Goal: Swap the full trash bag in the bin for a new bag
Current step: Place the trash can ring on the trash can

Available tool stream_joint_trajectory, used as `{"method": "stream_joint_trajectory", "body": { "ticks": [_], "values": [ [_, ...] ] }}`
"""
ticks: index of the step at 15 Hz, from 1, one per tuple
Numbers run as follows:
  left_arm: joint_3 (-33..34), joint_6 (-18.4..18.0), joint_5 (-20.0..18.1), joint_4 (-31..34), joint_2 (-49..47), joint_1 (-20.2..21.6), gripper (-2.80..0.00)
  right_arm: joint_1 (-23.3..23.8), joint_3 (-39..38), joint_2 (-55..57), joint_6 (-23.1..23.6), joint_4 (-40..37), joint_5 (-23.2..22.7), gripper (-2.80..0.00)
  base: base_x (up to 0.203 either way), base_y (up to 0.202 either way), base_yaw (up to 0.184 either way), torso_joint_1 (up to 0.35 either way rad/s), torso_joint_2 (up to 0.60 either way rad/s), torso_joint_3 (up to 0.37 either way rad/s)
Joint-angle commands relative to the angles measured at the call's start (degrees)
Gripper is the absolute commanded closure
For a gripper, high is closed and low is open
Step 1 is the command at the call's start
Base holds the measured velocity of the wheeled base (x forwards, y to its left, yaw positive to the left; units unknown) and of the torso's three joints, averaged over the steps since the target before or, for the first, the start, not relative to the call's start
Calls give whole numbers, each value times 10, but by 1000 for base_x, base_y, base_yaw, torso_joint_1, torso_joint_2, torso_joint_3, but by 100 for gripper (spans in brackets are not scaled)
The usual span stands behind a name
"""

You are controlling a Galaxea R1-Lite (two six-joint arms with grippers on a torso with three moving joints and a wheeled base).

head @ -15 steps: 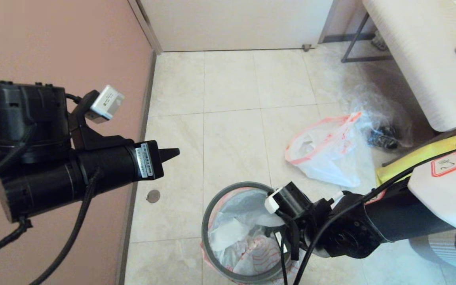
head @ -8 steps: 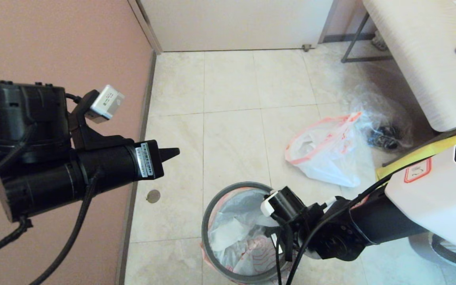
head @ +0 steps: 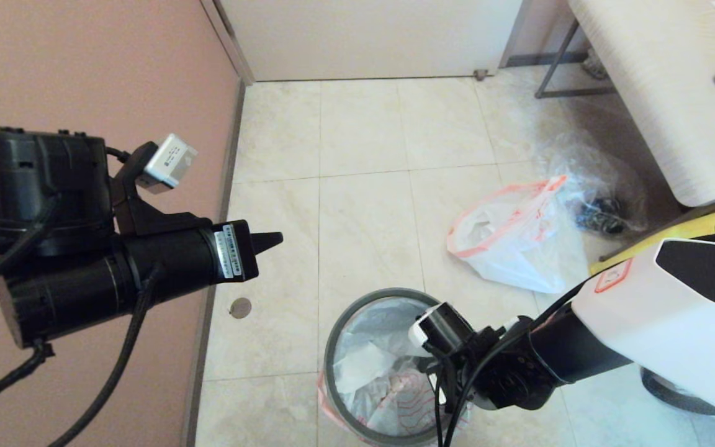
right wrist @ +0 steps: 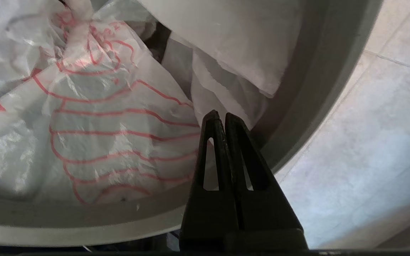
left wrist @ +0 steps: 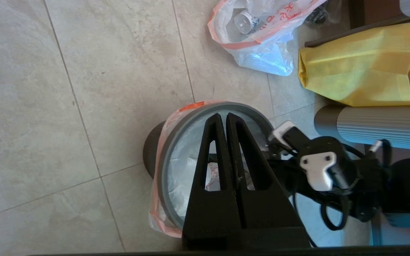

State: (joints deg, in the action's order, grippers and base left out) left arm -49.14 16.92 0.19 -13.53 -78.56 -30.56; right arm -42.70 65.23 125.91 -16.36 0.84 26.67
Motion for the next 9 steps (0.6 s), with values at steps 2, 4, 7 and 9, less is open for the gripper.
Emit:
{"method": "stream_joint_trajectory", "body": {
  "ticks": [2,4,7,9],
  "values": [
    [0,1,0,-1,0,0,0,-1,-16,-17,0,-3,2,0,0,0,0,0,0,0],
    [0,1,1,-1,1,0,0,-6,-24,-18,-1,-1,13,0,0,0,0,0,0,0],
    [-1,1,1,-1,2,0,0,-14,-32,-18,-3,-1,18,0,0,0,0,0,0,0],
    [-1,1,1,-1,2,0,0,-18,-32,-18,-3,-2,18,0,0,0,0,0,0,0]
  ]
}}
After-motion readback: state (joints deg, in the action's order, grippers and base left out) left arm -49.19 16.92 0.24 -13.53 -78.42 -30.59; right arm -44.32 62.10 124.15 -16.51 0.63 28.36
